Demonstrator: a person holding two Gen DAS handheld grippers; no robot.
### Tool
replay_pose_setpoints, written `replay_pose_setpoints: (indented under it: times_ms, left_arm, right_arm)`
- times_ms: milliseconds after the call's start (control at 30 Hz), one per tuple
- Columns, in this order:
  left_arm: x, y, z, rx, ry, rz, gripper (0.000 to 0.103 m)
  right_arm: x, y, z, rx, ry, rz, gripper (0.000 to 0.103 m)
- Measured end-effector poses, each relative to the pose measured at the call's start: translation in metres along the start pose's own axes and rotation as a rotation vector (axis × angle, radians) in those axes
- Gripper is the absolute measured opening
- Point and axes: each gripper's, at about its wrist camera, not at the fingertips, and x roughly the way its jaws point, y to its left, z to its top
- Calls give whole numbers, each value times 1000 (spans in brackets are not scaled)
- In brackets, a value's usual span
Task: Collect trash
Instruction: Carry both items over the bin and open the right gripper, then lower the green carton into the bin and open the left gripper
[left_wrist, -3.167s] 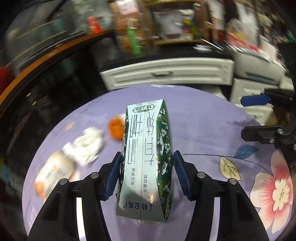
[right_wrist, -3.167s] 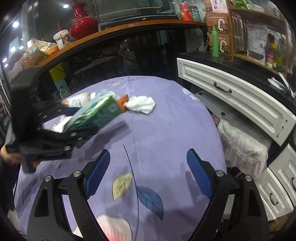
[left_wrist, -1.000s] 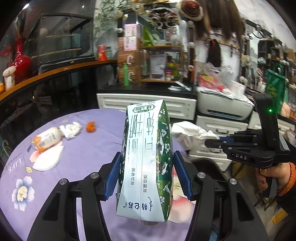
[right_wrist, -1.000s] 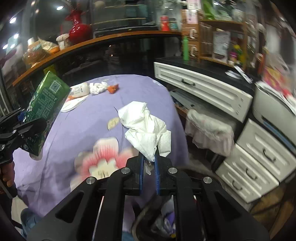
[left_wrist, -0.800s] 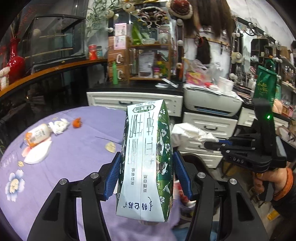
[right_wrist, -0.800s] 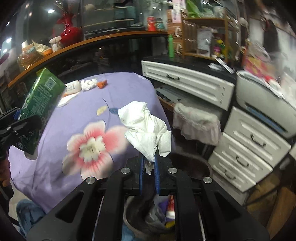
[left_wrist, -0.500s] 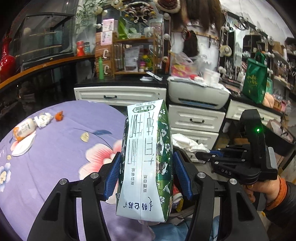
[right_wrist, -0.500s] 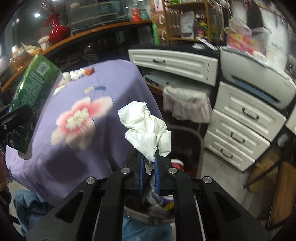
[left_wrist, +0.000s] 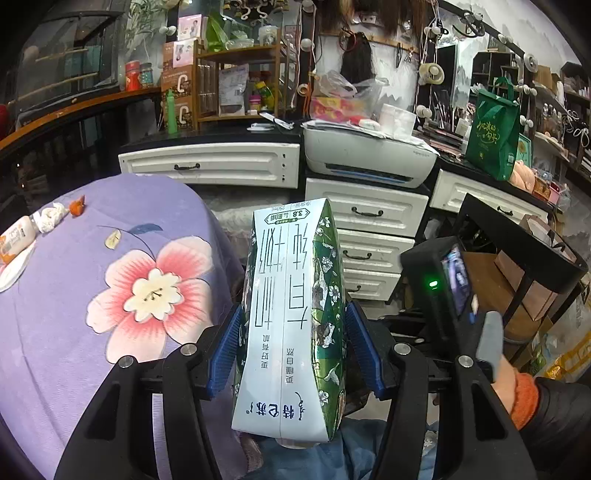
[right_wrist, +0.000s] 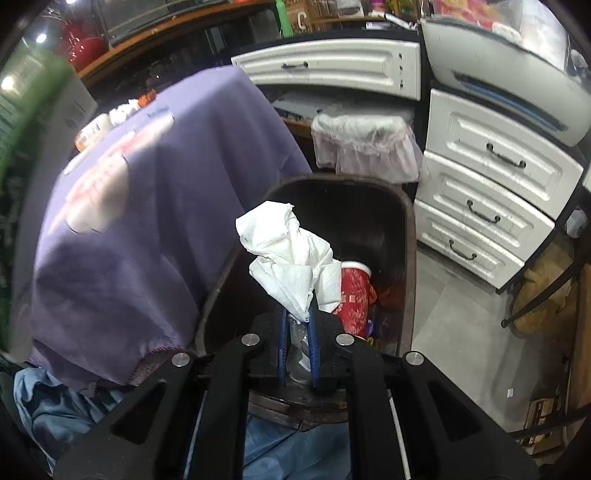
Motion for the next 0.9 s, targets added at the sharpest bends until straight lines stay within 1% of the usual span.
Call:
replay_pose_setpoints:
  times_ms: [200,267,300,333,367,400,433,567,667,733,900]
  left_arm:
    - [10,-6,-6,6,25,-10,56]
    - [12,-8,-7,7,28,-16,56]
    - [14,-9,-7,9,31,-18,56]
    - [15,-10,-8,10,35,-21,56]
    - [16,-11,-9,10,38,-23,56]
    - [17,-11,-10,10,40,-25,56]
    - [18,-11,-10,10,42,-25,56]
    - [21,-10,-13,5,51,-24,56]
    - [24,-9,-14,-3,60,-25,56]
    - [25,-9,-15,-3,63,-24,56]
    - [26,-9,-16,-1,62,-23,56]
  right_arm:
    - [29,-7,-7,18,50,-15,10]
    - [35,-7,-9,12,62,-23,12]
    - [41,-8,-10,13,74,-34,18]
    - [43,-8,-12,16,79,-39,29]
    - [45,-9,-13,19,83,-45,37]
    - [46,-10,-15,23,78,-57,58]
    - [44,-10,-16,25,63,-70,70]
    - [38,-11,-17,23,47,-77,71]
    - [25,-9,-14,13,15,-91,71]
    - [14,-10,-10,11,-17,-100,73]
    - [-17,-17,0,14,-96,-142,73]
